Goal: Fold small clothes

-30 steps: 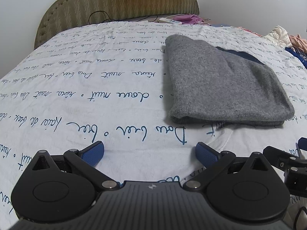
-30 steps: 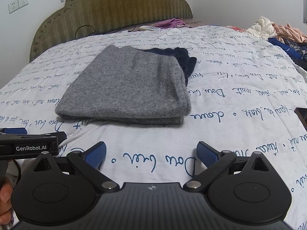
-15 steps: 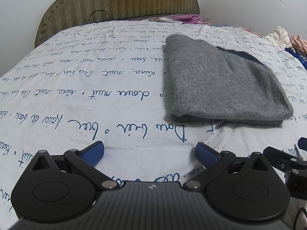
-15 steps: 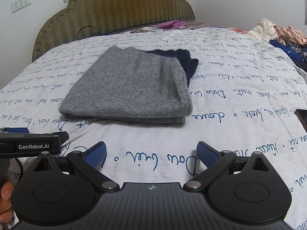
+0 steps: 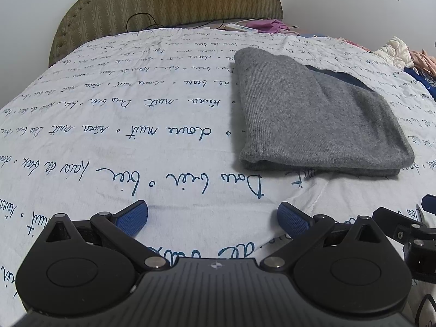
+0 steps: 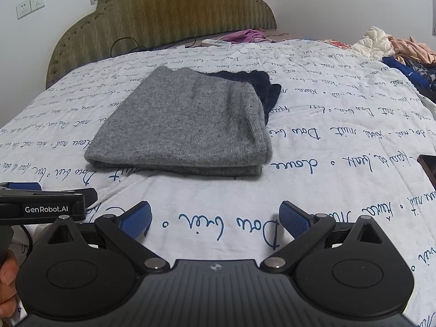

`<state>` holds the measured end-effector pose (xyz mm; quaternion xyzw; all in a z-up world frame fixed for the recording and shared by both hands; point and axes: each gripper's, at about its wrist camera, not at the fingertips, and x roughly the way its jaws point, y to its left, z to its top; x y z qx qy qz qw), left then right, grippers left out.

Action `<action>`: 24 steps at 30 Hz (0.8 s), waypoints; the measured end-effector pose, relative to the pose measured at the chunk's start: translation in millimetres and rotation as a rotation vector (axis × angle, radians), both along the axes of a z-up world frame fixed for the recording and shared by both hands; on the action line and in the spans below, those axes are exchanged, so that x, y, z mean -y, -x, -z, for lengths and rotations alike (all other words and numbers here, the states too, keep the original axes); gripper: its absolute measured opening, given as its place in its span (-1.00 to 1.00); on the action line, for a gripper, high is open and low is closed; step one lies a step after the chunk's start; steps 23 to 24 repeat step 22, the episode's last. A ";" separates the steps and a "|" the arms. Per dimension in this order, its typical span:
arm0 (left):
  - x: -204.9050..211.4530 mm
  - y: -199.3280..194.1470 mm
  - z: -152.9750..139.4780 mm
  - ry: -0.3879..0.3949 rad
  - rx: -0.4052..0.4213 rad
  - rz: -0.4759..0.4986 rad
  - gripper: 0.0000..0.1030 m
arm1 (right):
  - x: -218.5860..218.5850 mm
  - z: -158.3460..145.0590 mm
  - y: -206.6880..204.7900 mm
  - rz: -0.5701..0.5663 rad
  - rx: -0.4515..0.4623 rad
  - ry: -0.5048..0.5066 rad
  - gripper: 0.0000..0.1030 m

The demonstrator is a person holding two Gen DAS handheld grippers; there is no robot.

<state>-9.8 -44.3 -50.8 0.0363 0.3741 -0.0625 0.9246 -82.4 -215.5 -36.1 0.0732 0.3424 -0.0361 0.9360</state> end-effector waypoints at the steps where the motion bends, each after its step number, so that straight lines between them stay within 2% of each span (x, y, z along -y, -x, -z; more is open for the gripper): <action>1: 0.1 0.6 0.2 0.000 0.000 0.000 1.00 | -0.3 0.1 0.3 0.000 0.000 0.000 0.96; 24: 3.2 2.3 -0.6 -0.021 0.008 0.020 0.99 | -1.6 -1.4 0.2 -0.017 -0.003 -0.002 0.96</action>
